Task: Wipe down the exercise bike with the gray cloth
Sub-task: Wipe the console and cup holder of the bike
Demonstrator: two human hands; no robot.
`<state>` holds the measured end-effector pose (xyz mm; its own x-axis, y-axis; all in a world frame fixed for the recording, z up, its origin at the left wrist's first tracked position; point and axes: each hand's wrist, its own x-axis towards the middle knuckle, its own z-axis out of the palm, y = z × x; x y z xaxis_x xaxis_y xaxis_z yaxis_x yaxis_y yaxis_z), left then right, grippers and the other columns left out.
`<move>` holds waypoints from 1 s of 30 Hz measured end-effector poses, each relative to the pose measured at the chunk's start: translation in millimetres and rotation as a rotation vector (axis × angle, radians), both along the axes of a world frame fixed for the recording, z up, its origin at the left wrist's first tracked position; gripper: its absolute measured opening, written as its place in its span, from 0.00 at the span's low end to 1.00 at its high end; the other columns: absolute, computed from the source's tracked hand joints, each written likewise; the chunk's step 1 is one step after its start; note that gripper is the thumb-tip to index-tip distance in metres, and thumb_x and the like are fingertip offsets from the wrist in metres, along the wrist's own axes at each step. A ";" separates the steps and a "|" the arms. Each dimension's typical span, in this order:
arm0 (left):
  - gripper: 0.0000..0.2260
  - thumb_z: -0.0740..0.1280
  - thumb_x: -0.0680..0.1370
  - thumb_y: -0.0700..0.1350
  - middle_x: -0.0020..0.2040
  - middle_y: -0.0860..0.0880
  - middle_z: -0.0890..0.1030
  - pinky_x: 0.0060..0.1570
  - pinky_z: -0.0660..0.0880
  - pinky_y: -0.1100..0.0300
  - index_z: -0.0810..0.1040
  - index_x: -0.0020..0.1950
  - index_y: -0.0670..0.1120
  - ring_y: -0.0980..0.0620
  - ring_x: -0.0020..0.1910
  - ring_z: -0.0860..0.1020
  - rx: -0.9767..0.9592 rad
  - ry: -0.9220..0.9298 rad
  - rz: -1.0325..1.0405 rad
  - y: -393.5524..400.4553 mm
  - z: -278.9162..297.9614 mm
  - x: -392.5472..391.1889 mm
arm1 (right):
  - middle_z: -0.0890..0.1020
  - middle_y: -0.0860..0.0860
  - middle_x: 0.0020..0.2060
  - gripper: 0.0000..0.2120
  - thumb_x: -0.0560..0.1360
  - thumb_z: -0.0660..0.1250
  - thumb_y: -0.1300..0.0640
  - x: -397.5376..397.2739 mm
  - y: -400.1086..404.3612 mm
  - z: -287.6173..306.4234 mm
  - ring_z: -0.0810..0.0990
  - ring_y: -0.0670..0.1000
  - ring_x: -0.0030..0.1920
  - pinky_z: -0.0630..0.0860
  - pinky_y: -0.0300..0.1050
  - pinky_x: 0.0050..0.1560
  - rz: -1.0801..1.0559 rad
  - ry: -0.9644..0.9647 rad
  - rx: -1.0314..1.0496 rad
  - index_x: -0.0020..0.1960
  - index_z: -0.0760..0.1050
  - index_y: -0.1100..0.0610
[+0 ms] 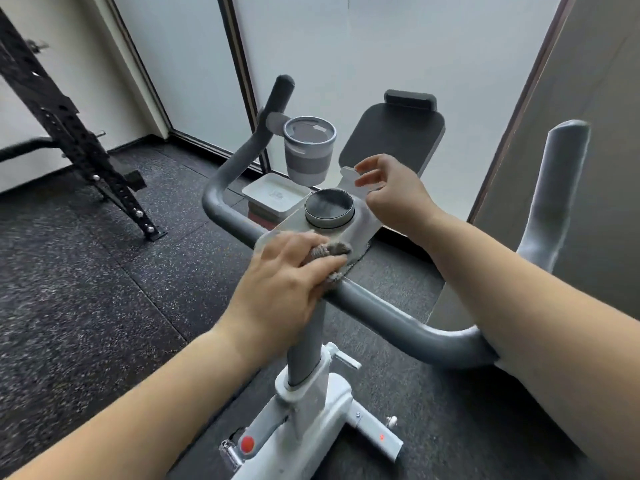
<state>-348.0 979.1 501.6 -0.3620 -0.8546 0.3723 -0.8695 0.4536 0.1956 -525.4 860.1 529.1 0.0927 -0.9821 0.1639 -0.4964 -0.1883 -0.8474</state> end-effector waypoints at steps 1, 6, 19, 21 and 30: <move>0.17 0.59 0.75 0.50 0.62 0.48 0.75 0.64 0.68 0.46 0.77 0.63 0.54 0.44 0.62 0.71 0.001 -0.025 0.005 3.9 -3.8 2.6 | 0.82 0.47 0.48 0.24 0.67 0.53 0.68 -0.2 -0.7 -0.5 0.80 0.50 0.50 0.77 0.42 0.45 0.012 -0.020 0.009 0.56 0.73 0.50; 0.17 0.59 0.76 0.47 0.62 0.47 0.75 0.66 0.65 0.54 0.76 0.64 0.53 0.45 0.62 0.71 0.045 0.144 0.160 -0.8 -1.0 35.8 | 0.83 0.47 0.48 0.26 0.68 0.54 0.70 -0.1 -0.1 -2.9 0.80 0.47 0.47 0.79 0.48 0.51 0.103 -0.048 0.035 0.59 0.72 0.49; 0.17 0.61 0.77 0.40 0.62 0.49 0.75 0.66 0.68 0.49 0.76 0.63 0.54 0.48 0.62 0.71 0.067 0.287 0.139 -6.5 -8.7 64.9 | 0.79 0.51 0.58 0.21 0.73 0.70 0.56 8.7 6.2 -4.5 0.78 0.50 0.59 0.71 0.49 0.66 0.208 0.054 0.046 0.64 0.70 0.49; 0.16 0.60 0.79 0.39 0.60 0.51 0.75 0.67 0.68 0.49 0.76 0.63 0.52 0.51 0.61 0.71 0.133 0.341 0.187 -18.7 -4.6 88.5 | 0.81 0.52 0.56 0.19 0.74 0.68 0.56 8.7 7.0 -3.0 0.80 0.50 0.57 0.73 0.48 0.63 0.180 0.041 0.044 0.64 0.71 0.50; 0.16 0.63 0.74 0.43 0.58 0.47 0.77 0.64 0.67 0.55 0.79 0.60 0.49 0.47 0.59 0.71 0.044 0.212 -0.106 -63.4 -9.3 112.2 | 0.82 0.49 0.51 0.12 0.74 0.65 0.65 38.9 5.3 23.3 0.80 0.46 0.52 0.72 0.35 0.58 0.090 0.134 -0.098 0.56 0.77 0.55</move>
<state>-235.9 915.7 492.3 -0.3685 -0.8329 0.4129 -0.7548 0.5273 0.3901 -486.6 865.4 552.4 0.2072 -0.9486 0.2390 -0.5811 -0.3159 -0.7500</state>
